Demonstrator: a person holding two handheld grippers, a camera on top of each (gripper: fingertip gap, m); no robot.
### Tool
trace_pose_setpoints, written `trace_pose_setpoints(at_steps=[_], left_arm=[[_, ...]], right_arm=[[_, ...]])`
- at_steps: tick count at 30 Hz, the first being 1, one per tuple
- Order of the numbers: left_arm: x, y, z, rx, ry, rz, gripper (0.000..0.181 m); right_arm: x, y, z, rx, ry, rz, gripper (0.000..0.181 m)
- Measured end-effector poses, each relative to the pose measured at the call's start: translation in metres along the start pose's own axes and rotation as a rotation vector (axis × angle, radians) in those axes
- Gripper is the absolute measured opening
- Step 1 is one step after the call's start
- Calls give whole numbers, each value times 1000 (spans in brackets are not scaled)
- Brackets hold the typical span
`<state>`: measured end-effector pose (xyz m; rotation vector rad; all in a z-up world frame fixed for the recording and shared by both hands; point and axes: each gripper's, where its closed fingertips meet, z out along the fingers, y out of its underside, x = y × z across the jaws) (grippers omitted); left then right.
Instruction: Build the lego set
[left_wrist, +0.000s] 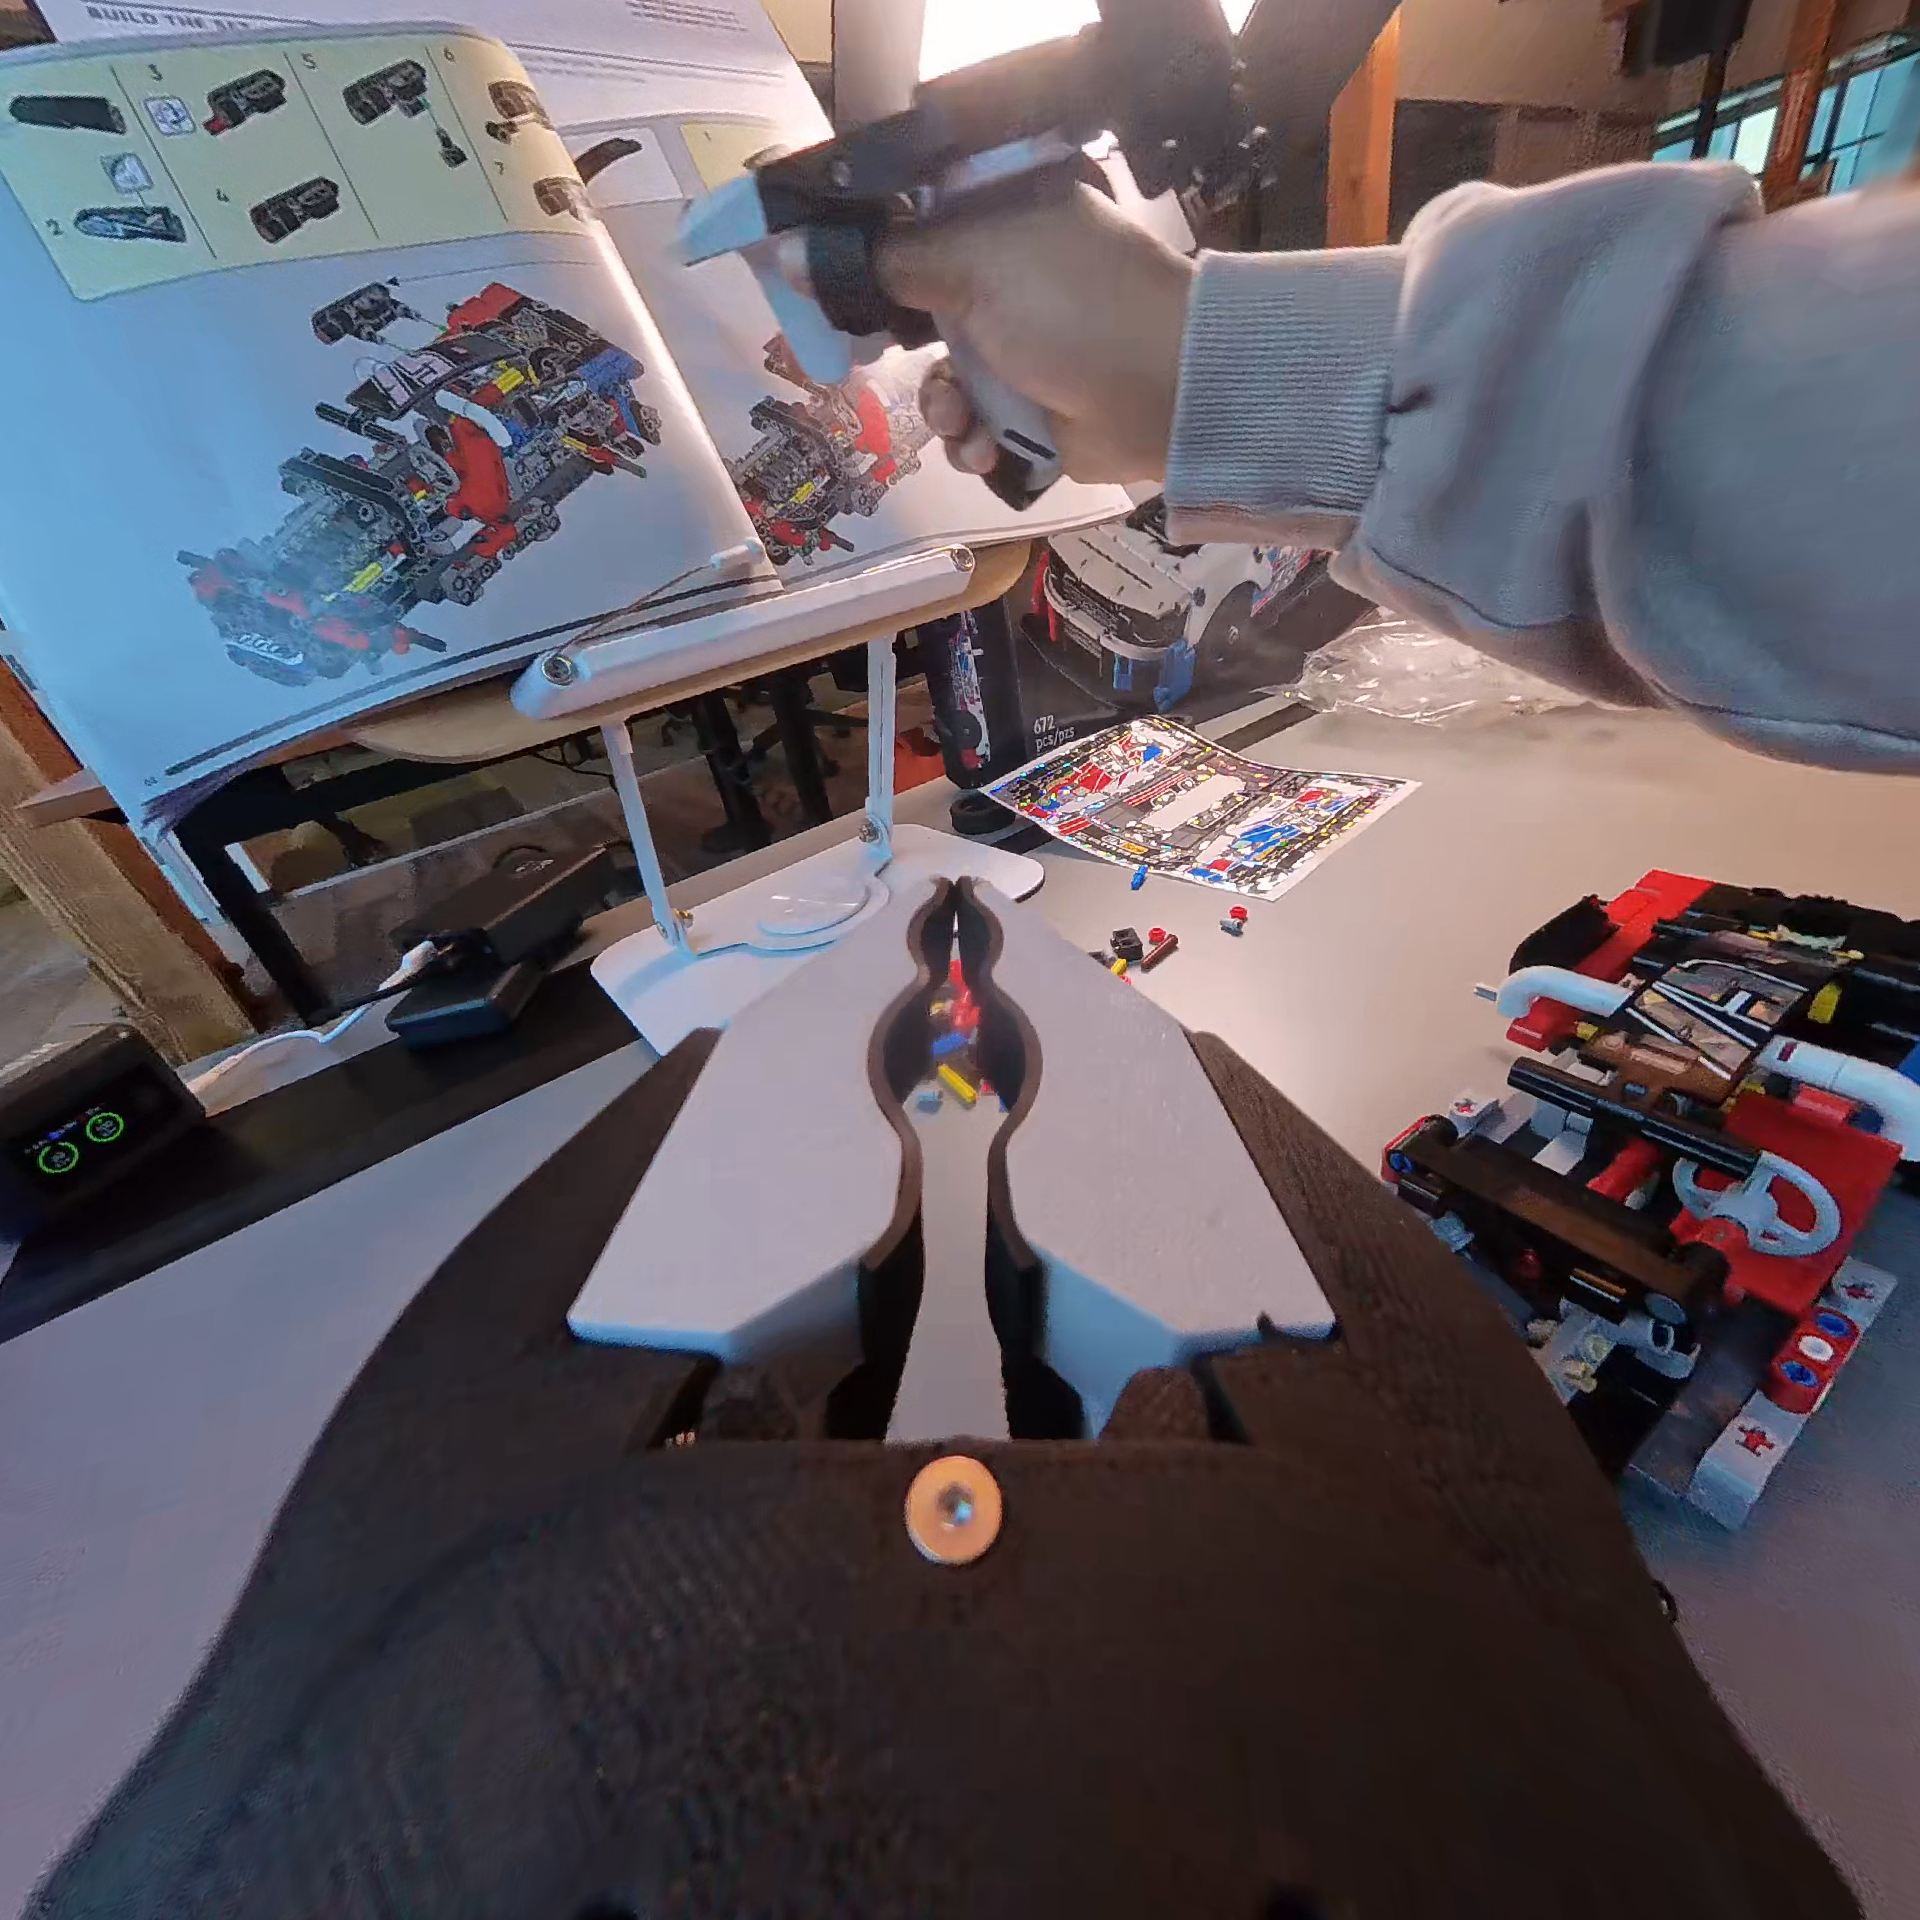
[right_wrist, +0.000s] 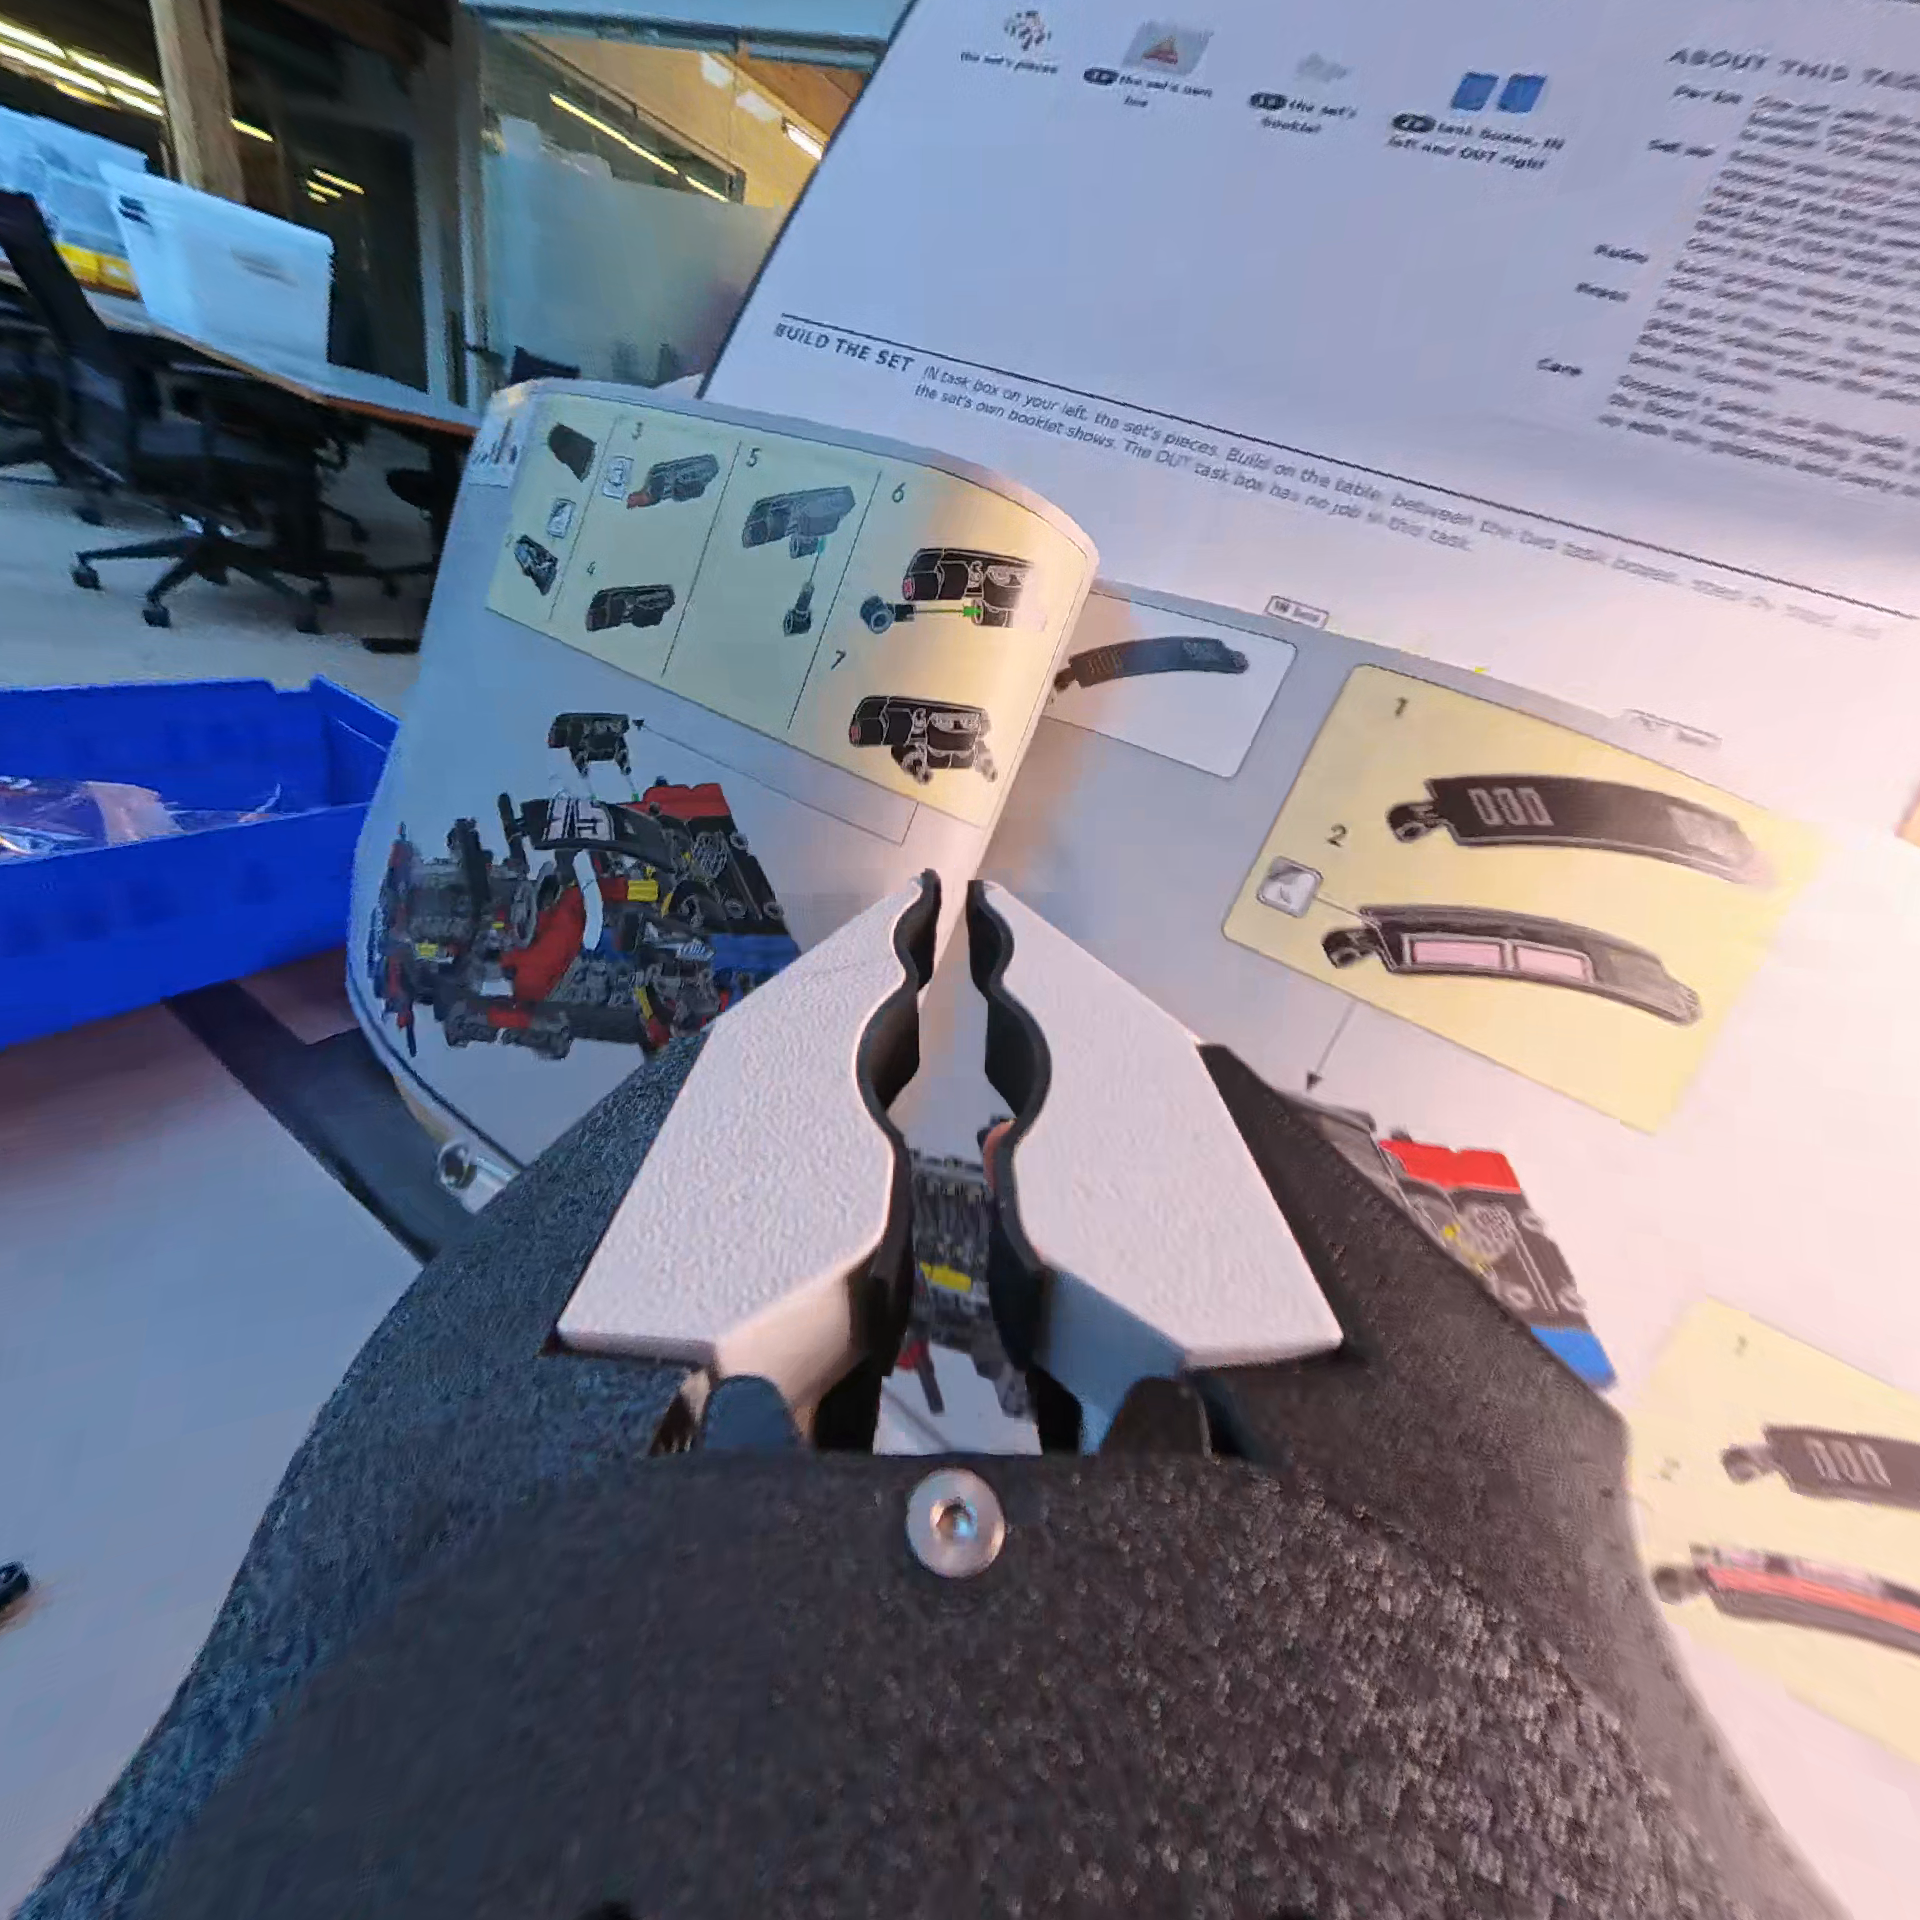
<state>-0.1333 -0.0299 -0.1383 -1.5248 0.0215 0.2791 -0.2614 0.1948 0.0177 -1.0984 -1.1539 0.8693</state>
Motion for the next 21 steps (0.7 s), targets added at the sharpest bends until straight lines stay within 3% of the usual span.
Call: trace_pose_setpoints(at_steps=[4,12,18,21], left_arm=[[2,6,3,-26,9,23,0],[14,20,22,-75,62,18,0],[15,23,22,-85,64,21,0],[13,23,20,-85,61,13,0]], right_arm=[[-6,-1,26,6,30,-4,0],[-35,10,29,23,137,-554,0],[-46,19,37,-49,104,-630,0],[-49,17,36,-37,27,-476,0]])
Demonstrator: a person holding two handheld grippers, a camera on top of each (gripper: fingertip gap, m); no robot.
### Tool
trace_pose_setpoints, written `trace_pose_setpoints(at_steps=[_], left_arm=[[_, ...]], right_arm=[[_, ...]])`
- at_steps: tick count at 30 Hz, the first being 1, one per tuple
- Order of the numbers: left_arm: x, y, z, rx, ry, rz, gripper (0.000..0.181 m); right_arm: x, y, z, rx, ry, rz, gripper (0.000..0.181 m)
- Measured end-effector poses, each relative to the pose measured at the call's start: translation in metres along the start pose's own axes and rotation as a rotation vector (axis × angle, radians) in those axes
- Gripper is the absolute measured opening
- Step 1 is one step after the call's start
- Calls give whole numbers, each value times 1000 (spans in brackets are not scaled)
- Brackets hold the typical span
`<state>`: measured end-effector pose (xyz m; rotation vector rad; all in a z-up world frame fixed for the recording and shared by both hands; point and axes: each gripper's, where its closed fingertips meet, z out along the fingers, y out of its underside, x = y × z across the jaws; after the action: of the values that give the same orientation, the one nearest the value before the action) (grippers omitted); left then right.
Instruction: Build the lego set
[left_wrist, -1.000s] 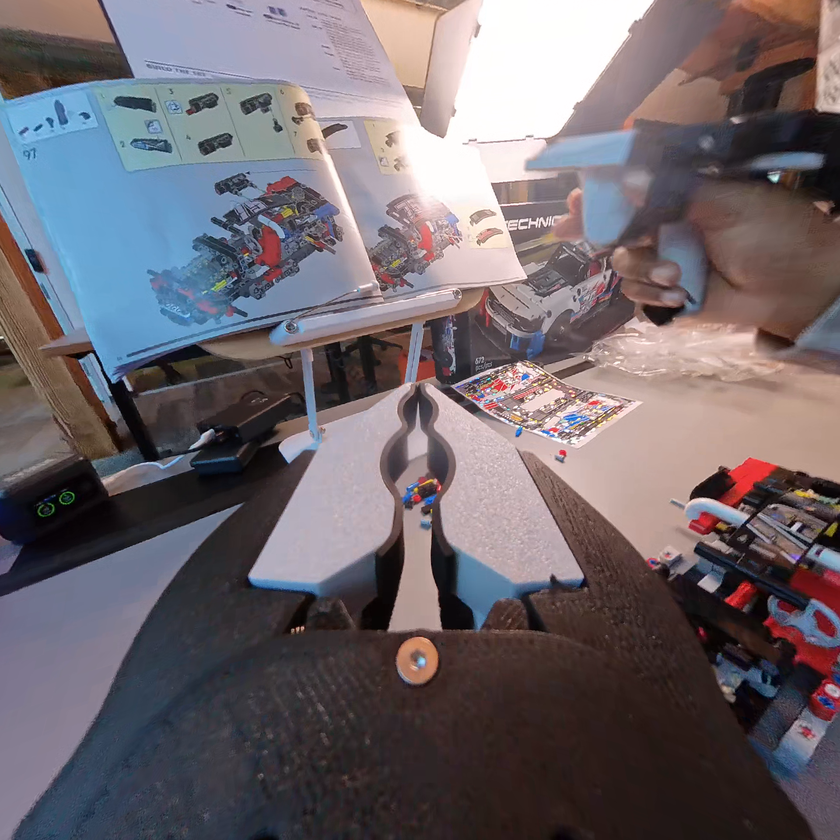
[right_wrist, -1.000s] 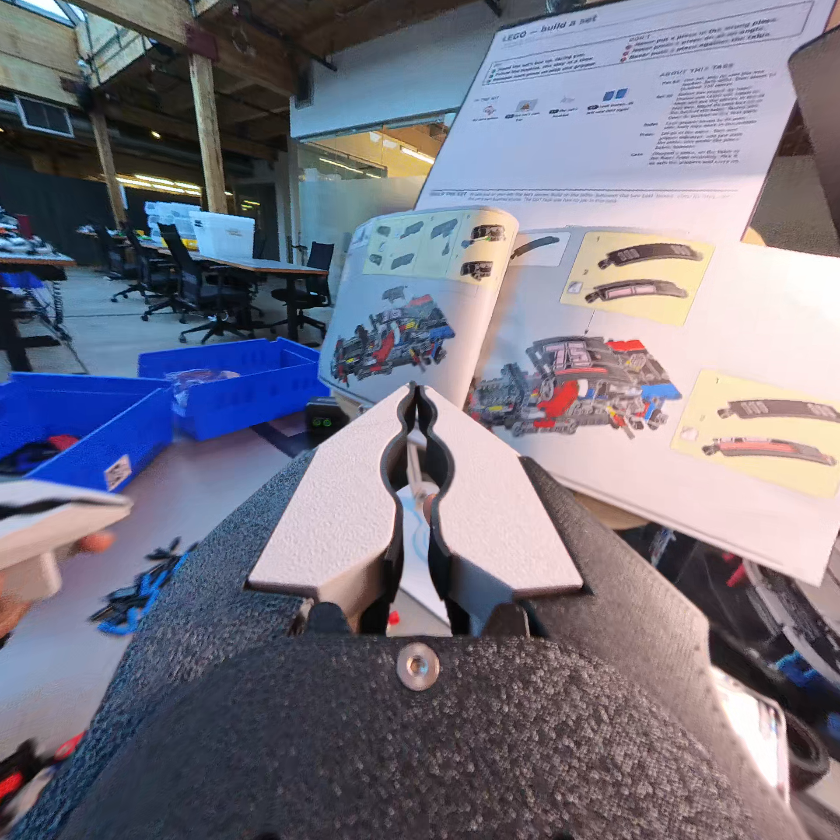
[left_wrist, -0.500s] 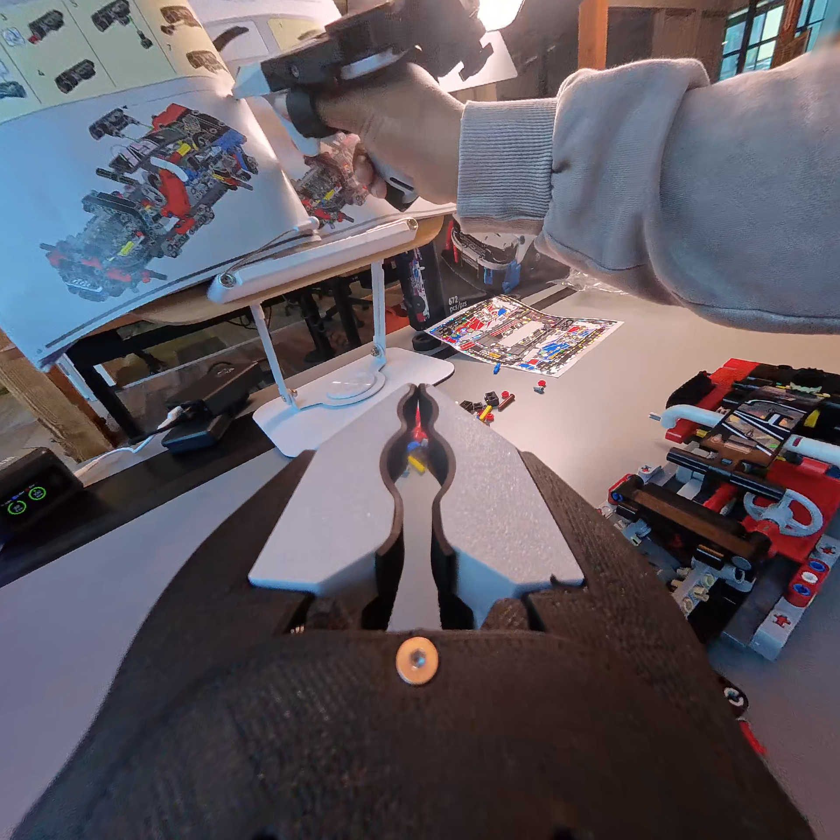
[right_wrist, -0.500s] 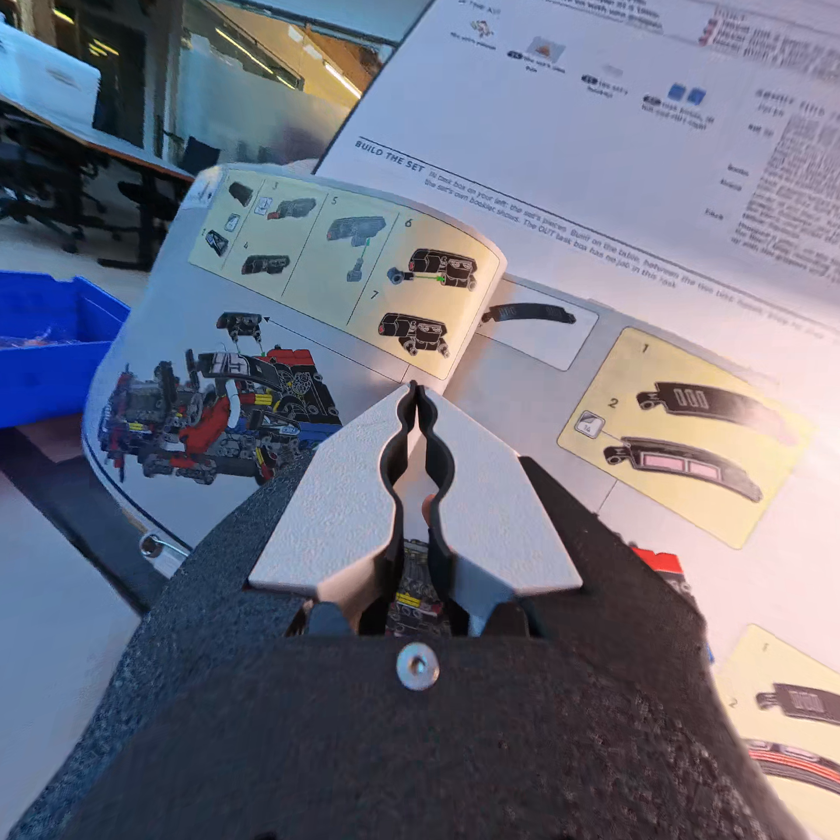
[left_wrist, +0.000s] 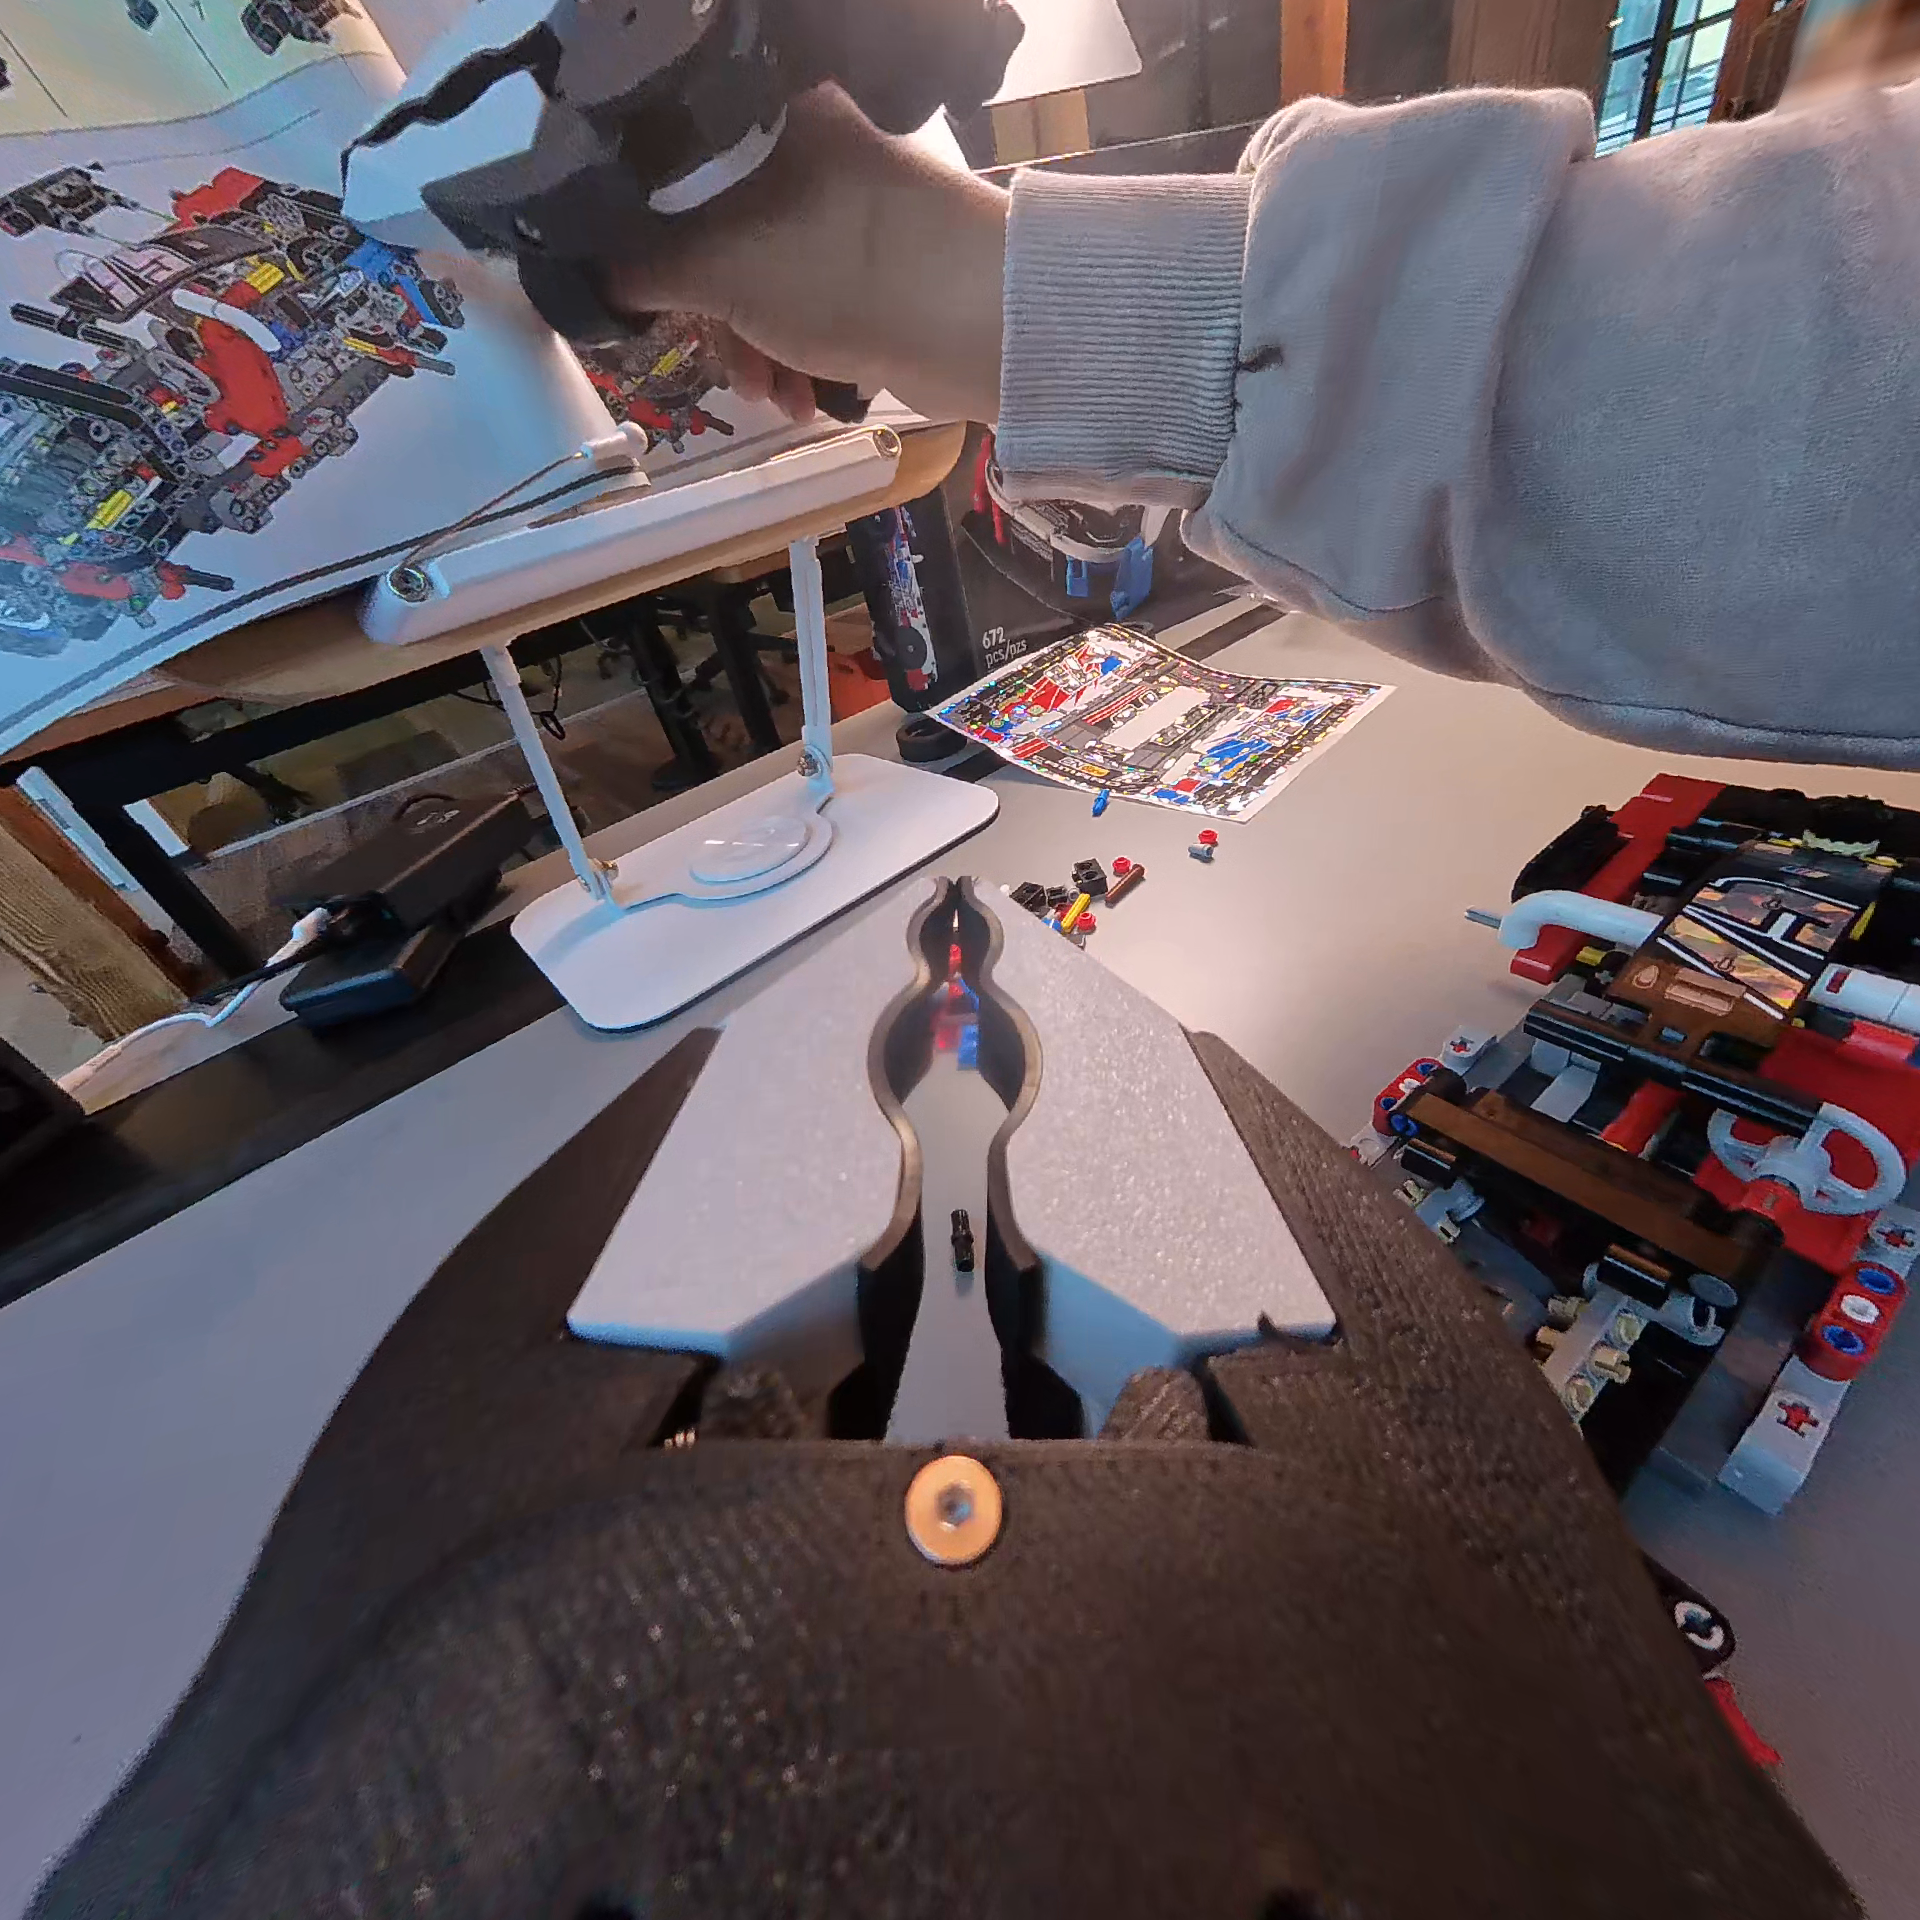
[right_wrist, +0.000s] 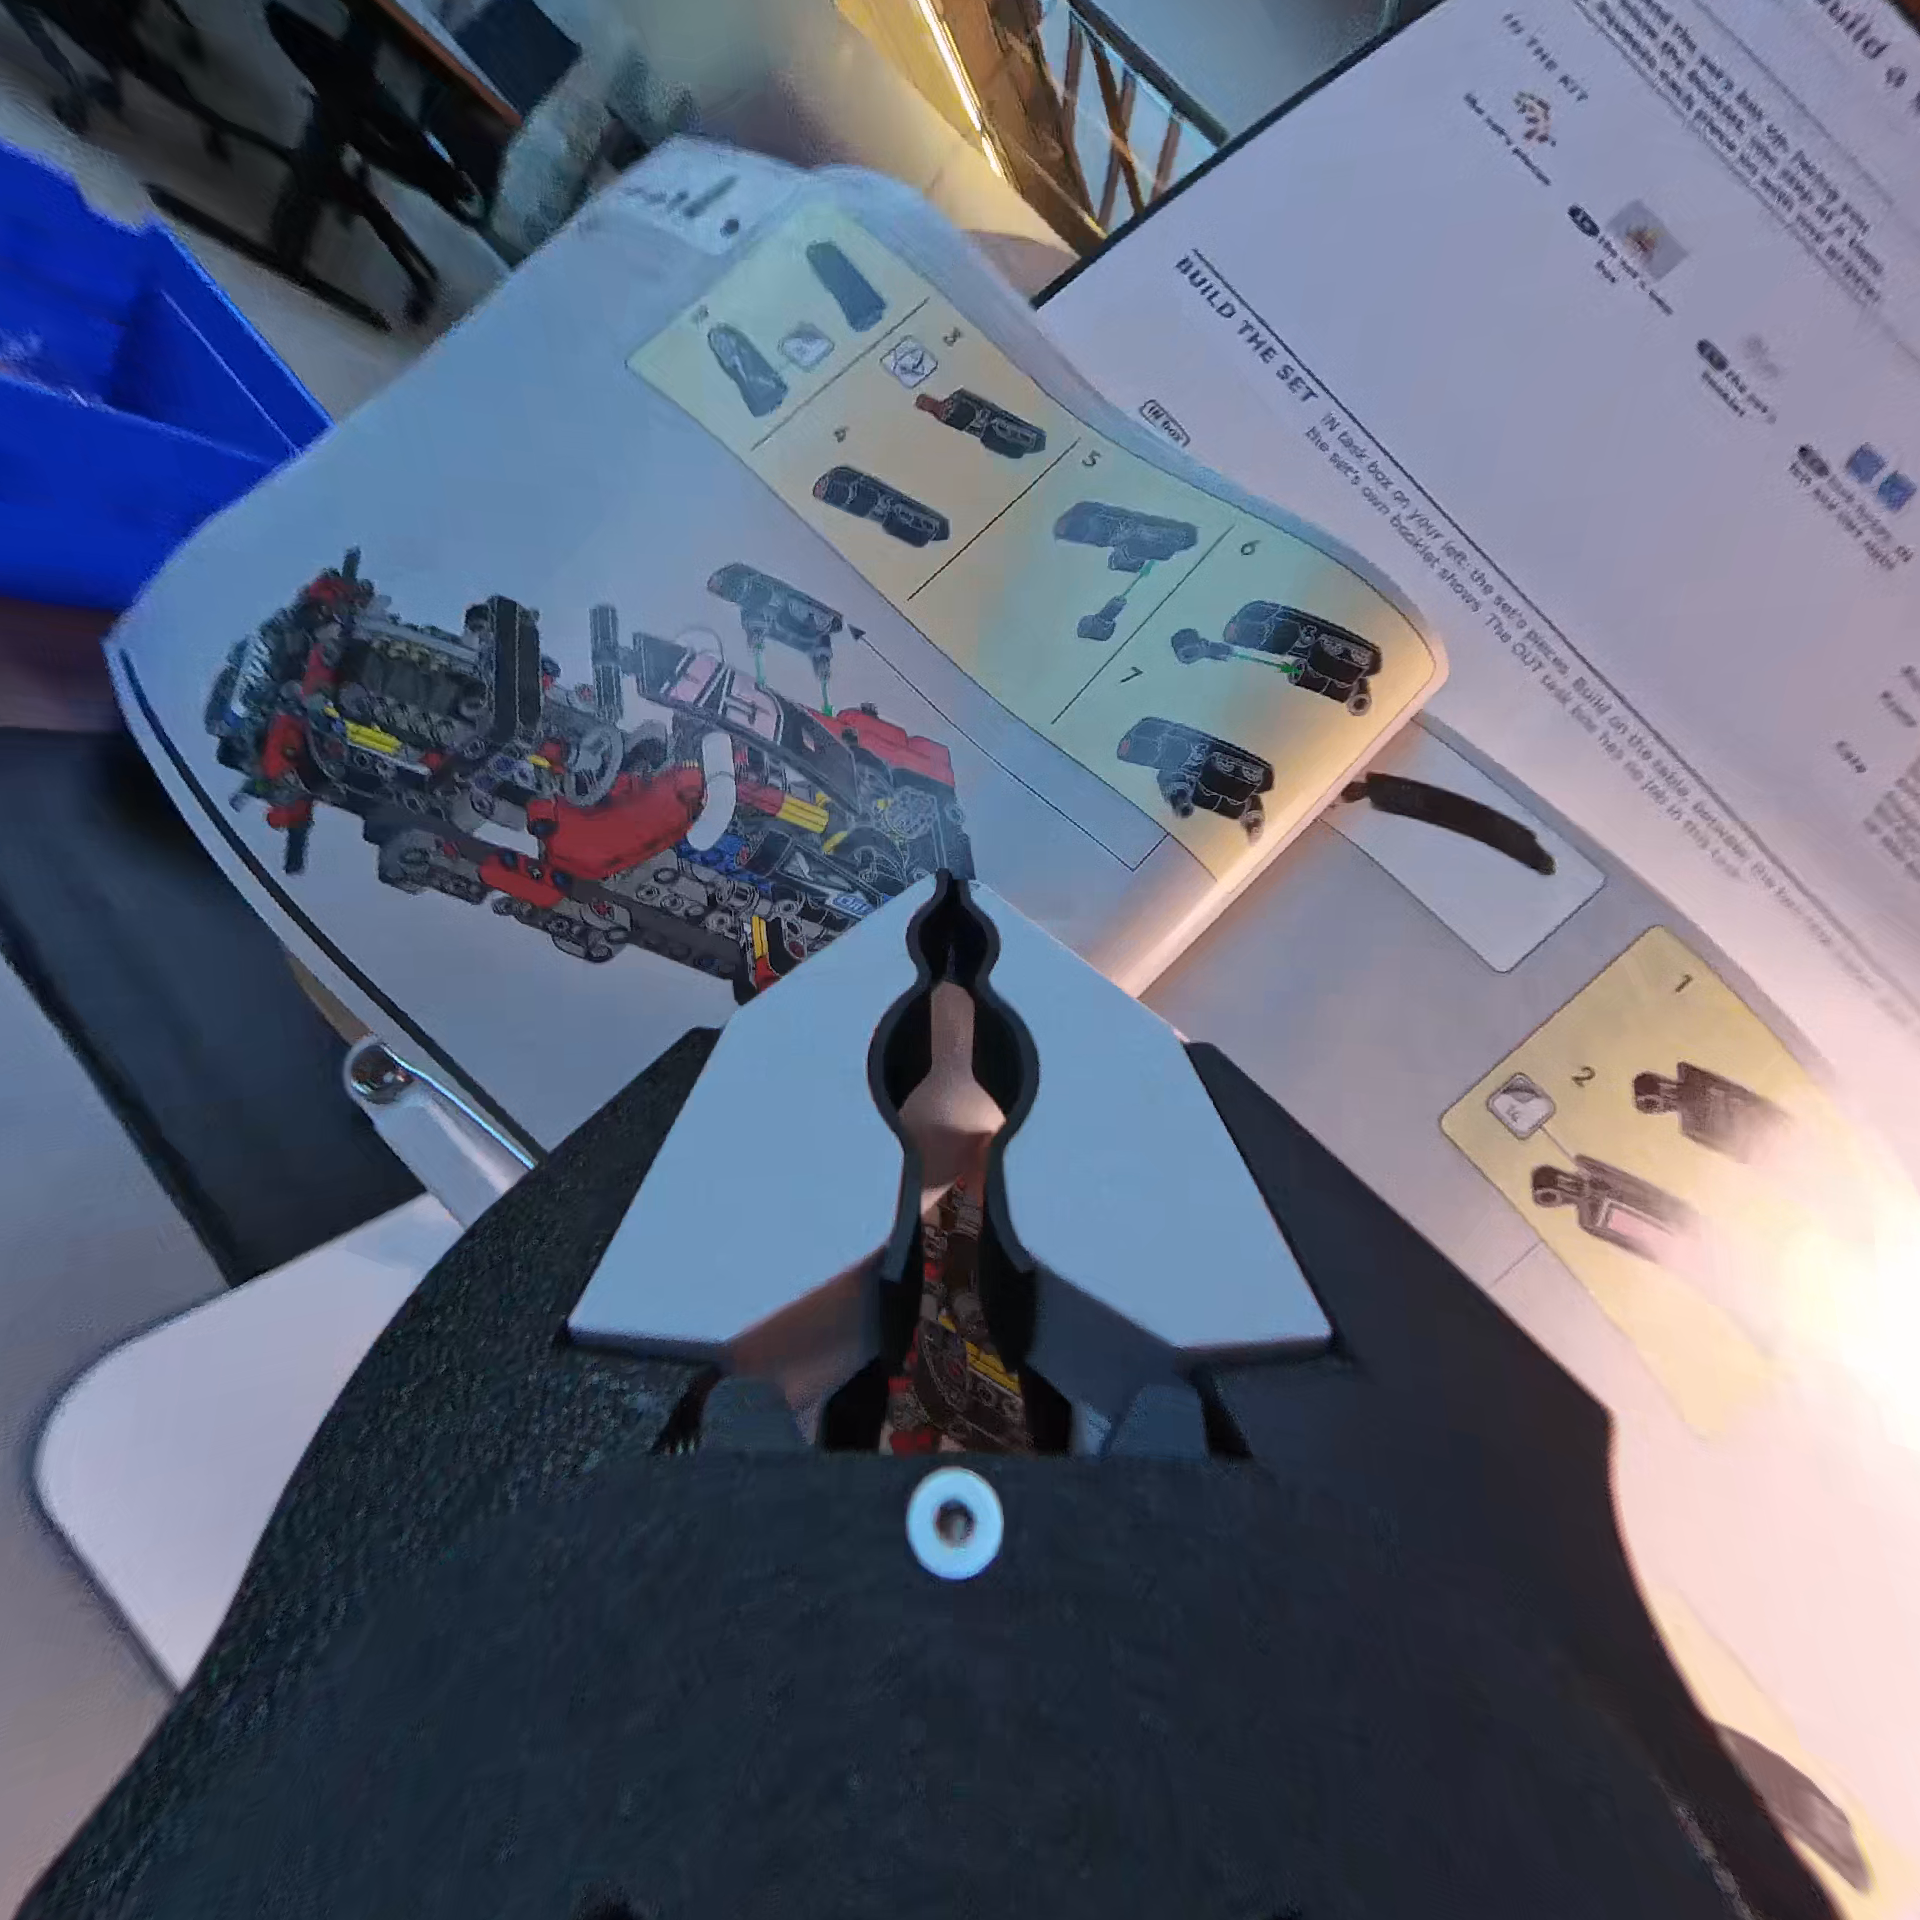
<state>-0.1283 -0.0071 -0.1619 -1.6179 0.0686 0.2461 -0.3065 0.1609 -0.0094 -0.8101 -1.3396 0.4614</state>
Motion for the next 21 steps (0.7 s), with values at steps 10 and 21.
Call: trace_pose_setpoints(at_steps=[10,21], left_arm=[[-1,-4,-2,20,20,-7,0],[7,-10,-11,48,60,1,0]], right_arm=[[95,-4,4,78,52,594,0],[96,-2,5,34,79,548,0]])
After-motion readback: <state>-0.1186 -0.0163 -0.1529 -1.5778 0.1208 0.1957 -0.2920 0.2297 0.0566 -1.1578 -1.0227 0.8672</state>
